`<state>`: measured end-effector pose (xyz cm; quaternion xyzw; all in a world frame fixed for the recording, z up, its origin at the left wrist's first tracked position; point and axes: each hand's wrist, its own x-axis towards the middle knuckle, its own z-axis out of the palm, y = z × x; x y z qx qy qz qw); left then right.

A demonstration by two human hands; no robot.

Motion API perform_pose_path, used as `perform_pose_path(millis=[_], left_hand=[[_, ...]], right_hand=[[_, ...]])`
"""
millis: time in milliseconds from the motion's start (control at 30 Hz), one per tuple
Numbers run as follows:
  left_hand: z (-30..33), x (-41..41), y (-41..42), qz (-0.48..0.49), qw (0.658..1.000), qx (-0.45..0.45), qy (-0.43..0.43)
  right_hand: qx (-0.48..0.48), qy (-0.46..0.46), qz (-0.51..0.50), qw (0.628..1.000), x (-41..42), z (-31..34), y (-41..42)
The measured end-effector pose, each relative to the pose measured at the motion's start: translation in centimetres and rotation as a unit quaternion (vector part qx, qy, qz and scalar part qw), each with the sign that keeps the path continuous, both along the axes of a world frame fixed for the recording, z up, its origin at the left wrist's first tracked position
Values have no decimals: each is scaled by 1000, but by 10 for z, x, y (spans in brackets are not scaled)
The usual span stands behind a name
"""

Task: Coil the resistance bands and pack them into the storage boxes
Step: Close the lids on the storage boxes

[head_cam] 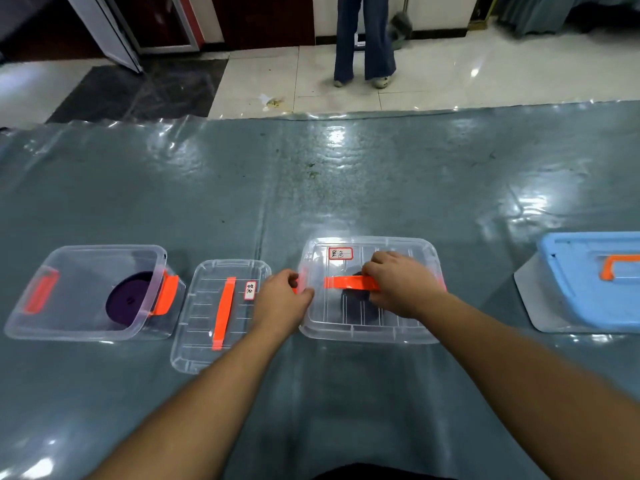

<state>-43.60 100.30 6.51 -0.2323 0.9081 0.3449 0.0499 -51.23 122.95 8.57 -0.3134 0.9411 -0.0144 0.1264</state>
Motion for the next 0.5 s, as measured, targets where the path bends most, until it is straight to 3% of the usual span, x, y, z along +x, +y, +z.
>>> perform_pose_path(millis=[167, 300, 500], left_hand=[[0, 1, 4, 14, 1000, 1, -11], [-2, 2, 5, 20, 1000, 12, -8], [-13, 4, 2, 51, 998, 47, -16]], right_hand=[[-73, 38, -67, 994, 11, -20, 20], [-162, 111, -263, 945, 23, -40, 51], [-281, -38, -456, 843, 34, -47, 76]])
